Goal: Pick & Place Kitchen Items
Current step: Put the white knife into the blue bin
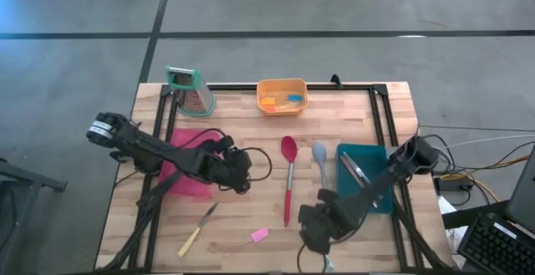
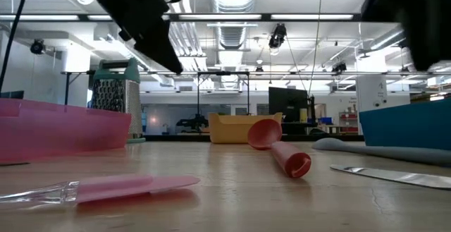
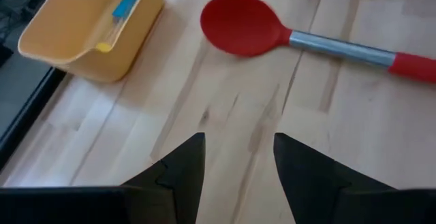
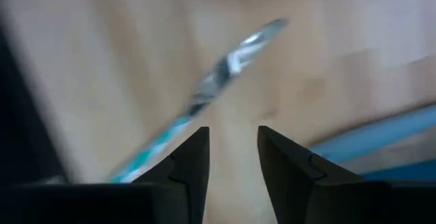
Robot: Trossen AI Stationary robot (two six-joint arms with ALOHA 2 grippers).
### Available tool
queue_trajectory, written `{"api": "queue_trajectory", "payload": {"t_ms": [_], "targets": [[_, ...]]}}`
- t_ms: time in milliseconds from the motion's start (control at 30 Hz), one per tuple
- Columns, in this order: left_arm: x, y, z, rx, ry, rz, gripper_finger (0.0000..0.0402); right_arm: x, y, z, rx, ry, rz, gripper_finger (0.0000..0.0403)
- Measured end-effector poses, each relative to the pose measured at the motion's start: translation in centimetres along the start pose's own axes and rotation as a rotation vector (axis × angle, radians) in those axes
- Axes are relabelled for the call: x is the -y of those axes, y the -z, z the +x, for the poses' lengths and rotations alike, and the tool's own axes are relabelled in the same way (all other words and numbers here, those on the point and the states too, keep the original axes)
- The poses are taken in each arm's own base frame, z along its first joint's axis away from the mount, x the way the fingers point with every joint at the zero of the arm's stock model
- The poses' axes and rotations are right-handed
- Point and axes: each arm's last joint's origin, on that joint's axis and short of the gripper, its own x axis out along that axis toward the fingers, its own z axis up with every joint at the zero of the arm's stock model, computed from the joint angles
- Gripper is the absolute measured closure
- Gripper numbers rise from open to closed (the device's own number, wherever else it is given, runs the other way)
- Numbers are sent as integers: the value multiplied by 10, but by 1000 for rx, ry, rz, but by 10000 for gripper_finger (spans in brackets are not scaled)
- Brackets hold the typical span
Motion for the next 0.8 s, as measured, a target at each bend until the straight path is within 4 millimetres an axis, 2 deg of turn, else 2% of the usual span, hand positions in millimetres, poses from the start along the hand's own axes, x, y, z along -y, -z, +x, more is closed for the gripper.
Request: {"api": "queue_trajectory", "payload": {"t_ms": [133,333,600,800], "targets": [[-2,-2,-3,10,9,42,223,-18,3,-3,-29,-55,95,290],[-4,-3,-2,11,4,138,225,-29,8,4,-30,-53,290,265],[-17,-8,7,2,-35,185,225,-50,15,26,-31,-87,459,213],[-27,-3,20,-28,-41,194,225,-59,20,52,-64,-51,542,197]]}}
